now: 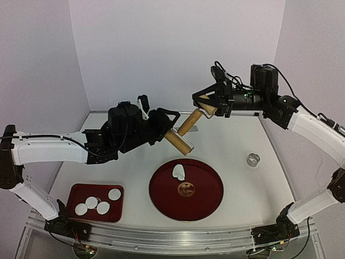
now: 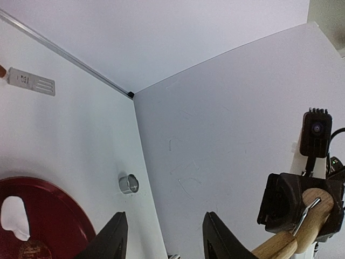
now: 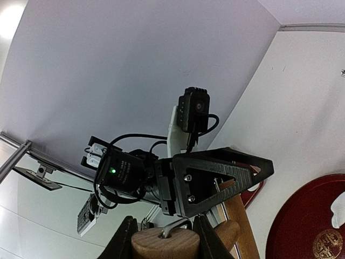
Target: Roll out the dumpling wrappers from the dough
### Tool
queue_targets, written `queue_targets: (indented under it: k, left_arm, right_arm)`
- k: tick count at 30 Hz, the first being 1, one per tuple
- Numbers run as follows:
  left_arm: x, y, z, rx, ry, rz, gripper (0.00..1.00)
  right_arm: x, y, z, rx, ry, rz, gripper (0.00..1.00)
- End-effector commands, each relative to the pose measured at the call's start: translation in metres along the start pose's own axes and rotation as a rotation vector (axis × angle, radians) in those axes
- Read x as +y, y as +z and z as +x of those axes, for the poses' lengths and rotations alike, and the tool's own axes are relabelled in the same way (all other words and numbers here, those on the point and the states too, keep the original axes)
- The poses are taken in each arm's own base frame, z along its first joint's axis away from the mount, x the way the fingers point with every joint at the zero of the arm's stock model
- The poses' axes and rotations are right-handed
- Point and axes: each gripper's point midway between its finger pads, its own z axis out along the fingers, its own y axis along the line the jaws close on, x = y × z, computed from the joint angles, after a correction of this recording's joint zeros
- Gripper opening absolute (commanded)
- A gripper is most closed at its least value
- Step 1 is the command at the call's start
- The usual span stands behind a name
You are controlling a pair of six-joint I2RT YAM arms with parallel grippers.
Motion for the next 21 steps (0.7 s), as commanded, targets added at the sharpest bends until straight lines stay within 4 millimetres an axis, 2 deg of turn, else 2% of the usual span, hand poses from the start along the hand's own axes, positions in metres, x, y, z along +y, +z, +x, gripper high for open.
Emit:
queue_targets:
  k: [1,3,5,10,18,21]
  left_arm:
    - [-0.03,0.003,-0.003,0.016,-0.018,0.092,0.25]
    - [-0.025,0.003,0.0,0.027,-0.031,0.078,0.1]
    - [-0.021,0.004,0.002,0.041,-0.04,0.061,0.01]
    - [-0.005,0.005,0.013,0.105,-0.071,-0.017,0.0]
    - [0.049,-0.002,0.031,0.234,-0.204,-0.215,0.0]
    - [0.063,-0.006,0.034,0.262,-0.235,-0.252,0.0]
  right_arm:
    - [0.029,-0.011,0.002,-0.017,-0.079,-0.08,0.0]
    - [0.026,-0.011,0.005,-0.015,-0.089,-0.074,0.0]
    - [0.024,-0.013,0.008,-0.014,-0.108,-0.061,0.0]
    - [0.017,-0.012,0.016,0.028,-0.139,-0.04,0.0]
    - [0.049,-0.015,0.026,0.144,-0.2,-0.167,0.0]
    - [0.06,-0.017,0.029,0.175,-0.204,-0.209,0.0]
